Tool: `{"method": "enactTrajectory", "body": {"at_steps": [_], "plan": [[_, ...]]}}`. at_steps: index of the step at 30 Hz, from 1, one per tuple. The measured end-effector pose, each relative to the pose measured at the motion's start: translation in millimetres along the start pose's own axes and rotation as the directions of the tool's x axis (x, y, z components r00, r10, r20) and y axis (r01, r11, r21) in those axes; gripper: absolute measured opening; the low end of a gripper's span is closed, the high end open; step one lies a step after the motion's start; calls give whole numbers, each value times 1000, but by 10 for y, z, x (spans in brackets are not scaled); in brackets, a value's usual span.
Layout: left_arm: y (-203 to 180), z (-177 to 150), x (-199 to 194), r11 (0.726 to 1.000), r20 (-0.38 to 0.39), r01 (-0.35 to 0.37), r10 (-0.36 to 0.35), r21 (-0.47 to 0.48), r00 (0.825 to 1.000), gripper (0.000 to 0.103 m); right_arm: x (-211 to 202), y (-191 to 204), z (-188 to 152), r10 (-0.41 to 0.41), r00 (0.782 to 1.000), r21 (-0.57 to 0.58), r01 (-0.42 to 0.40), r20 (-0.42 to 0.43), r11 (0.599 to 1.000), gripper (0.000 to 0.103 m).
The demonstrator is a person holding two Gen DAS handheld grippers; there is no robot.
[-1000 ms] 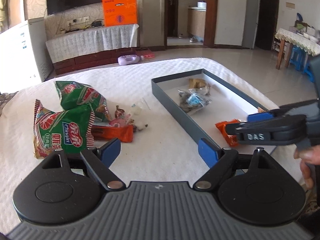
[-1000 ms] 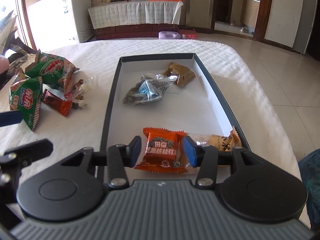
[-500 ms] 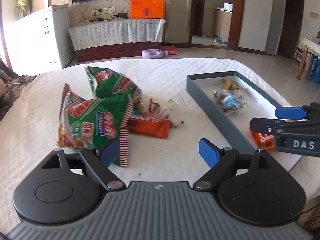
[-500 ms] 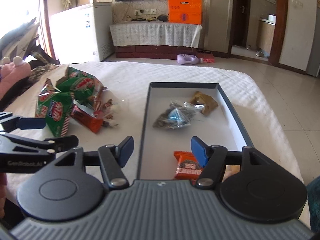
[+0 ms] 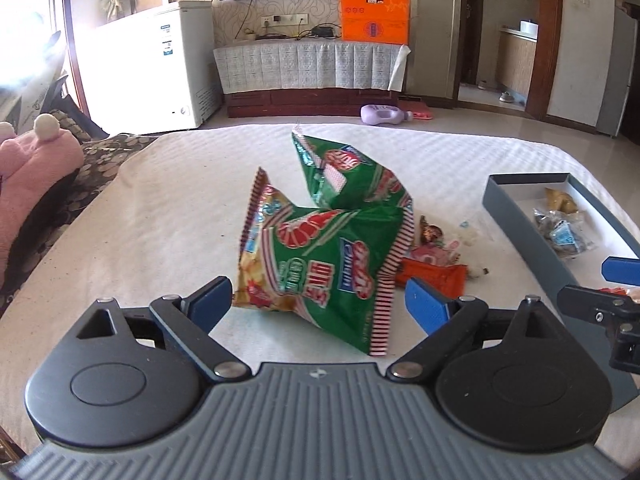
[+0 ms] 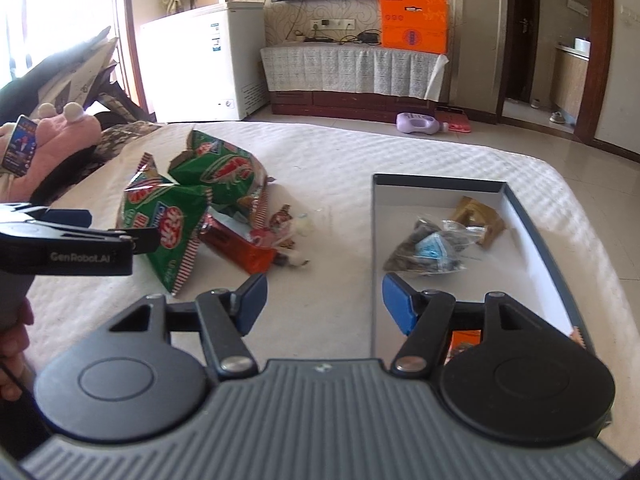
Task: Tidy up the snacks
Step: 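Move left tool to green Qinqin bag while right tool withdraws from box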
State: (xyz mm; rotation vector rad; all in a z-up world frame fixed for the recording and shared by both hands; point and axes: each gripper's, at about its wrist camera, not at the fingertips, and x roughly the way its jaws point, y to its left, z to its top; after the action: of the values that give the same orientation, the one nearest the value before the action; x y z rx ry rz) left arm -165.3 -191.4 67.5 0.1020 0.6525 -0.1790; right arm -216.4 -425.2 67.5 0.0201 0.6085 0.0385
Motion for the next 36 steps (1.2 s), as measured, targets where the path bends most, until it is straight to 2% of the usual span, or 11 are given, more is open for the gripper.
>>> {"method": "enactTrajectory", "body": {"at_steps": [8, 18, 36], "plan": [[-22, 46, 157, 996, -9, -14, 14, 84, 1000, 96, 170, 236, 37, 38, 999, -17, -39, -23, 999, 66], [-88, 143, 390, 996, -37, 11, -8, 87, 999, 97, 204, 235, 20, 24, 999, -18, -25, -45, 1000, 66], [-103, 188, 685, 995, -51, -19, 24, 101, 998, 102, 178, 225, -29, 11, 998, -33, -14, -69, 999, 66]]}}
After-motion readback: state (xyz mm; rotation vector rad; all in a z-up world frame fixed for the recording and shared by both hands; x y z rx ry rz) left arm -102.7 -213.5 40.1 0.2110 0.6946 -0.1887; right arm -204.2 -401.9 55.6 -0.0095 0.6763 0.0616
